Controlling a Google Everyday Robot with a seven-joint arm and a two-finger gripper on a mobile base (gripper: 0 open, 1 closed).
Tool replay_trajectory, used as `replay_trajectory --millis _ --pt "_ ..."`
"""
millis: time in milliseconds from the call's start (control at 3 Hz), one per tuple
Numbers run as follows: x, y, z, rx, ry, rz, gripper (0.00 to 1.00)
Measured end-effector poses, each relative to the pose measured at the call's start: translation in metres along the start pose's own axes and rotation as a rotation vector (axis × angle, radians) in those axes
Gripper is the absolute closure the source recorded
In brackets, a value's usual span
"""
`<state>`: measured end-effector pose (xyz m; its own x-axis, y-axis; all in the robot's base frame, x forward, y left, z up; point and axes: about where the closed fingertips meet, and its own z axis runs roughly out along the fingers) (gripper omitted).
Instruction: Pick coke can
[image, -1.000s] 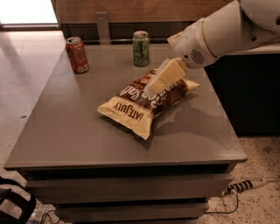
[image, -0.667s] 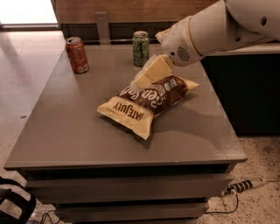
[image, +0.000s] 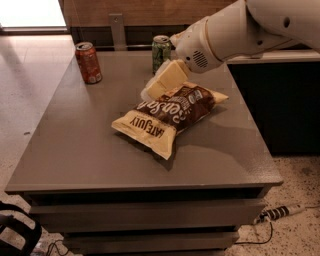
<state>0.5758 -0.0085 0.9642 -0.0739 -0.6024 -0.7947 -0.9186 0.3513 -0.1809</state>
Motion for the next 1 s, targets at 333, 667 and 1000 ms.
replay_trajectory --millis 333,667,1000 --pt "-0.016 -0.018 0.033 -0.009 -0.042 0.024 0.0" --pt "-0.03 -0.035 0.068 -0.005 -0.081 0.056 0.0" --pt "-0.04 -0.045 0.101 0.011 -0.104 0.078 0.0"
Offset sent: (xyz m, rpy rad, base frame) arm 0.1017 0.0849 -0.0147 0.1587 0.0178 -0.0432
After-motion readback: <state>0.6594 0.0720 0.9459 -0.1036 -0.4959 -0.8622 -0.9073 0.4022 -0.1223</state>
